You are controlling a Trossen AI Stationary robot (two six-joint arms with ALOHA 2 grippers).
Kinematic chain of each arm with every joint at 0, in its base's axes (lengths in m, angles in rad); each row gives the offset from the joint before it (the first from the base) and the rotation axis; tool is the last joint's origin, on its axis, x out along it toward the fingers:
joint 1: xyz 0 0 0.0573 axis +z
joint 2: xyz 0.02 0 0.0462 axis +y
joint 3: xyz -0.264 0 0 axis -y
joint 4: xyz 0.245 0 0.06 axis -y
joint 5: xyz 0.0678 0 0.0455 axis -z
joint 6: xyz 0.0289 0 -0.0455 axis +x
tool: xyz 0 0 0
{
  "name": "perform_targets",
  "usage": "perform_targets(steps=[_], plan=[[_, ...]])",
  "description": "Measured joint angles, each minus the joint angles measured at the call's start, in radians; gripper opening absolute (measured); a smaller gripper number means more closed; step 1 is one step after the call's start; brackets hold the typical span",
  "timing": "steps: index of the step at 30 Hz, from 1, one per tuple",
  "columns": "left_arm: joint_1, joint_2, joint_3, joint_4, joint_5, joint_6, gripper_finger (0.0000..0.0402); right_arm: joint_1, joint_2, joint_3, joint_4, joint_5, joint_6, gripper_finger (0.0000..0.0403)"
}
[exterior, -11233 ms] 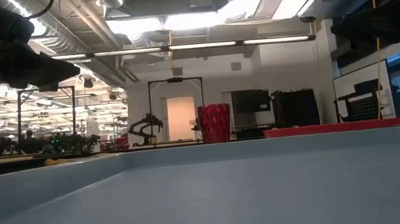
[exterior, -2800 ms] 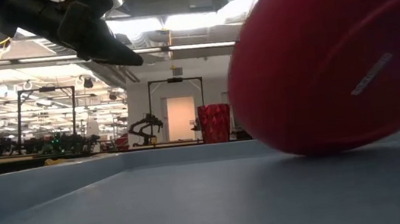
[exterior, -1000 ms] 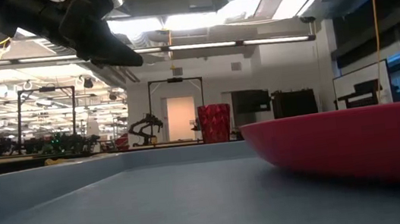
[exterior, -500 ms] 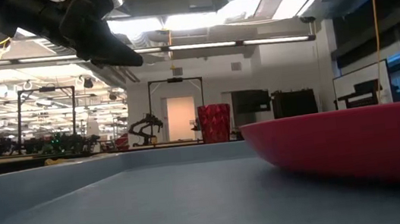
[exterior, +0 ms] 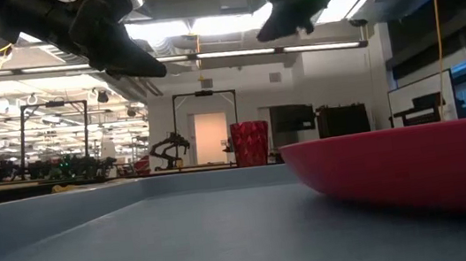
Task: Pick and place plate/cup/fork/spoon on tray
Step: Put the red cup on the serving tray to the top right of the plate
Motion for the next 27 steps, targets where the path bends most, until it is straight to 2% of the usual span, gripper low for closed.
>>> perform_targets(steps=[5,9,12,18,22,27], plan=[[0.0,0.0,0.0,0.0,0.0,0.0,0.0082,-0.064,0.139,0.0,0.118,-0.122,0.158,0.0073],[0.0,0.0,0.0,0.0,0.0,0.0,0.0082,-0.076,0.248,0.0,0.261,-0.253,0.19,0.0073],[0.0,0.0,0.0,0.0,0.0,0.001,0.0082,-0.075,0.307,0.029,0.268,-0.28,0.191,0.0073],[0.0,0.0,0.0,0.0,0.0,0.001,0.0082,-0.076,0.41,0.189,-0.004,-0.278,0.179,0.0073],[0.0,0.0,0.0,0.0,0.0,0.001,0.0082,-0.076,0.466,0.353,-0.19,-0.267,0.092,0.0073],[0.0,0.0,0.0,0.0,0.0,0.001,0.0082,-0.076,0.511,0.568,-0.531,-0.172,0.082,0.0073]])
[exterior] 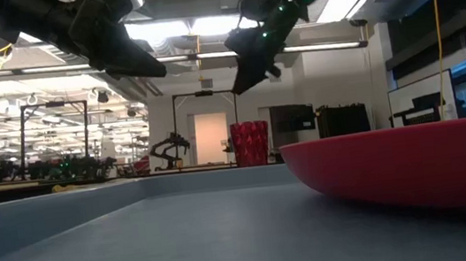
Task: Pick and place plate/cup/fork/spoon on tray
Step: Put the red cup on the serving tray to the top right of the plate
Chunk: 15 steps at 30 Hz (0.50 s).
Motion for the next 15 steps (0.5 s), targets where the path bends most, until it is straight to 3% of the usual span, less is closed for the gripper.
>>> perform_targets(steps=[5,9,15], plan=[[0.0,0.0,0.0,0.0,0.0,0.011,0.0082,0.0,0.029,0.108,-0.216,0.004,-0.184,0.0073],[0.0,0.0,0.0,0.0,0.0,0.025,0.0082,0.0,0.049,0.11,-0.298,-0.097,-0.416,0.0073],[0.0,0.0,0.0,0.0,0.0,0.025,0.0082,0.001,0.084,0.11,-0.276,-0.118,-0.448,0.0073]])
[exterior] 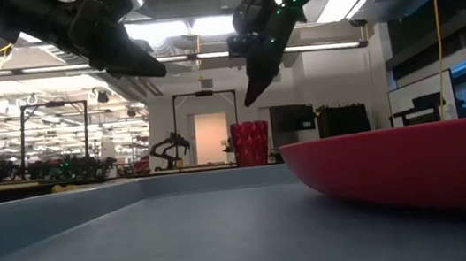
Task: Pick and place plate/cup/fork/spoon on tray
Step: Put the red cup on the serving tray to the top right of the plate
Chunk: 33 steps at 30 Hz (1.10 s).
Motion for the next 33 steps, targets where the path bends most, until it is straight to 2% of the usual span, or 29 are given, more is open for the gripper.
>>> perform_targets(steps=[8,33], plan=[[0.0,0.0,0.0,0.0,0.0,0.0,0.0082,-0.008,0.043,-0.002,0.012,0.004,-0.001,0.0073],[0.0,0.0,0.0,0.0,0.0,0.0,0.0082,-0.038,0.046,-0.011,0.029,0.0,-0.003,0.0073]])
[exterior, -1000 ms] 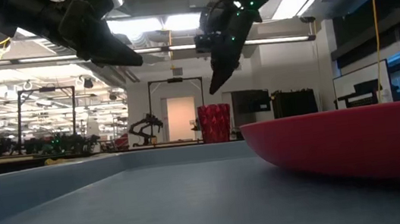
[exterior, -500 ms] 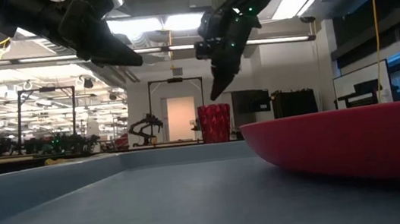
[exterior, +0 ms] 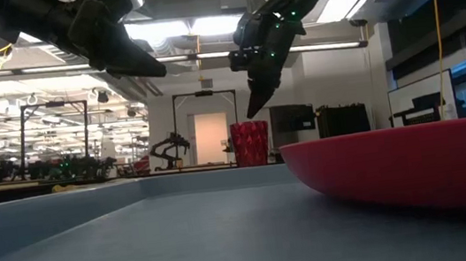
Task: Pick and place plate/cup/fork/spoon on tray
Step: Put the red cup on the serving tray to the top right of the plate
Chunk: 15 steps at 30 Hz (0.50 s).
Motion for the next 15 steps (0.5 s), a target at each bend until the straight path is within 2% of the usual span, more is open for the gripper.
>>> perform_targets(steps=[15], plan=[[0.0,0.0,0.0,0.0,0.0,0.0,0.0082,-0.003,0.027,0.0,-0.015,-0.008,-0.058,0.0073]])
